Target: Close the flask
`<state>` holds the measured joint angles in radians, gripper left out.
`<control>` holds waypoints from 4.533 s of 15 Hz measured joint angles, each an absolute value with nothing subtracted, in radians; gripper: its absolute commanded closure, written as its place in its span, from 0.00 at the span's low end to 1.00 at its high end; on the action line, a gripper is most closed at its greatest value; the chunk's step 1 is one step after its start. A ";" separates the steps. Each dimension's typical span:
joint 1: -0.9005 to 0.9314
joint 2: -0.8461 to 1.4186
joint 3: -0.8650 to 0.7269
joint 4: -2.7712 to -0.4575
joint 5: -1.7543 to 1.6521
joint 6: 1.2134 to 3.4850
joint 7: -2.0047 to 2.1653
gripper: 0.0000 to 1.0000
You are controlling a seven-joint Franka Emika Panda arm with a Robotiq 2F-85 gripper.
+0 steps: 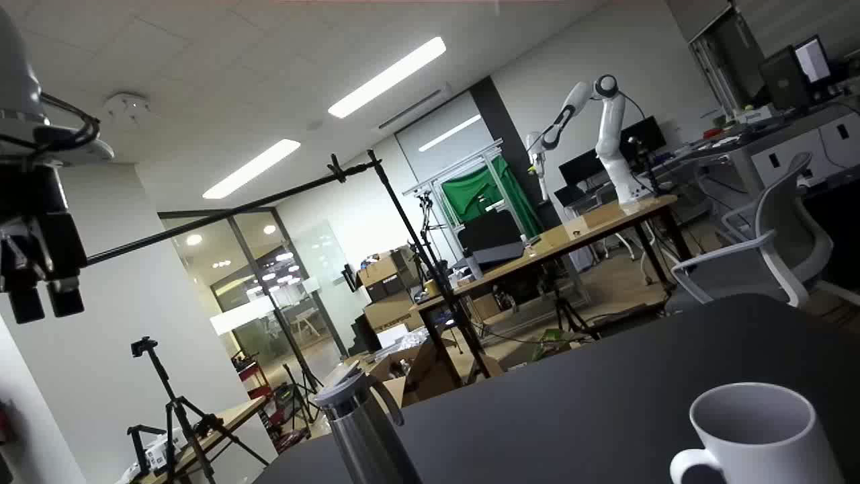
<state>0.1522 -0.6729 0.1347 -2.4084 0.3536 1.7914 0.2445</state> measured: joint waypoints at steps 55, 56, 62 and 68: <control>0.054 0.335 0.050 -1.856 -0.060 2.023 0.205 1.00; 0.054 0.341 0.048 -1.857 -0.060 2.024 0.204 1.00; 0.054 0.356 0.042 -1.855 -0.046 2.028 0.193 1.00; 0.061 0.346 0.045 -1.855 -0.013 2.044 0.189 0.73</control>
<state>0.0608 0.3456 0.0448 -1.8548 -0.0133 2.0443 0.1893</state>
